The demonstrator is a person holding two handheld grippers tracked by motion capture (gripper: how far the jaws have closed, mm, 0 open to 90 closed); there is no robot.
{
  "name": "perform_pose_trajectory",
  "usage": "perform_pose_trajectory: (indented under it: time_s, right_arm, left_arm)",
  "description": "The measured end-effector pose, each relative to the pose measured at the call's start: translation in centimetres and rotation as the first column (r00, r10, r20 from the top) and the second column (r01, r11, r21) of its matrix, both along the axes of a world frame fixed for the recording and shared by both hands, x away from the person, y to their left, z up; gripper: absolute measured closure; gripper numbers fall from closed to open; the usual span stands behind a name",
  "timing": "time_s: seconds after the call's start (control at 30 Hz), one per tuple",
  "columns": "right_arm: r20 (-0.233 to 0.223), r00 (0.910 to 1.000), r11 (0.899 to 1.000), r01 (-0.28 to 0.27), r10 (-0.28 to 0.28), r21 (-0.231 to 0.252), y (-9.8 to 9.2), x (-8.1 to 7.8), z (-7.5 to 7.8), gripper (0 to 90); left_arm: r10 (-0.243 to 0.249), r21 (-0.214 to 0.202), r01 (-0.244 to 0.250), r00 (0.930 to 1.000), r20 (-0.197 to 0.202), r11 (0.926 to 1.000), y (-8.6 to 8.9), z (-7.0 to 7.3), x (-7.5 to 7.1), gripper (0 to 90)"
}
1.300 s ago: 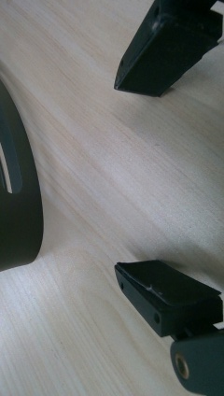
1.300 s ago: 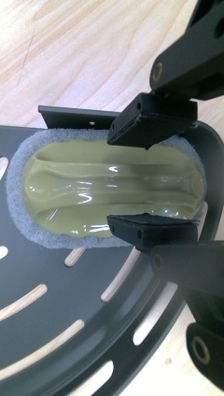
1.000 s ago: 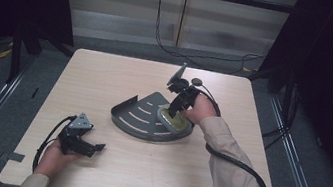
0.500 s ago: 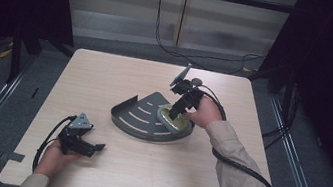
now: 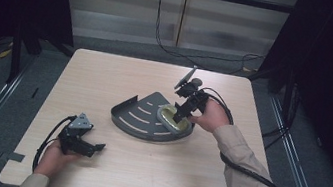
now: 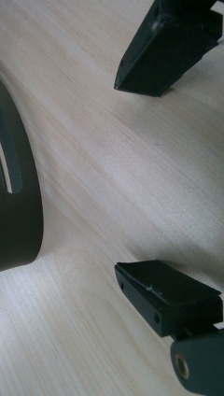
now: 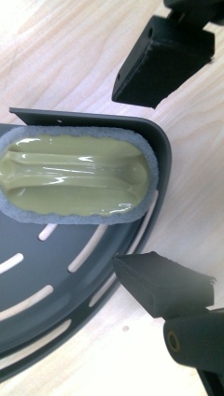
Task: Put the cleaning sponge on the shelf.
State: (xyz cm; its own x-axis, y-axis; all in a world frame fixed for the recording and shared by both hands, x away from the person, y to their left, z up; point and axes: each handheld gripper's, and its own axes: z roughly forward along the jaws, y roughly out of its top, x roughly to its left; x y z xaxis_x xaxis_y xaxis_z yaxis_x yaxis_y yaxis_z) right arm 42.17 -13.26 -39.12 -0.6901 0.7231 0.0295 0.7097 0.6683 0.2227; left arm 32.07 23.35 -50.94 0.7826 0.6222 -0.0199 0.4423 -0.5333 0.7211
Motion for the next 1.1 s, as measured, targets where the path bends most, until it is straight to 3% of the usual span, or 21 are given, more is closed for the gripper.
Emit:
perform_pose_trajectory:
  time_s: [0.33,0.53,0.73,1.1]
  right_arm:
    - [0.001,1.0,1.0,-0.008,0.008,0.03,-1.1,-1.0,0.0,16.5]
    - [-0.007,0.9996,1.0,-0.028,0.028,0.012,-1.6,-1.9,0.0,15.7]
    - [-0.004,0.9986,0.998,-0.052,0.052,0.029,-2.2,-2.9,-0.2,15.6]
    - [-0.001,0.9993,0.999,-0.038,0.038,0.036,-3.4,-4.1,-0.6,15.4]
  left_arm:
    - [0.001,-0.004,-0.001,1.0,-0.003,1.0,0.0,0.0,0.0,10.3]
    - [0.0,0.0,0.0,1.0,0.0,1.0,0.0,0.0,0.0,10.3]
    - [-0.005,0.007,0.005,1.0,0.001,1.0,0.0,0.0,0.0,10.3]
    - [-0.005,0.007,0.005,1.0,0.001,1.0,0.0,0.0,0.0,10.3]
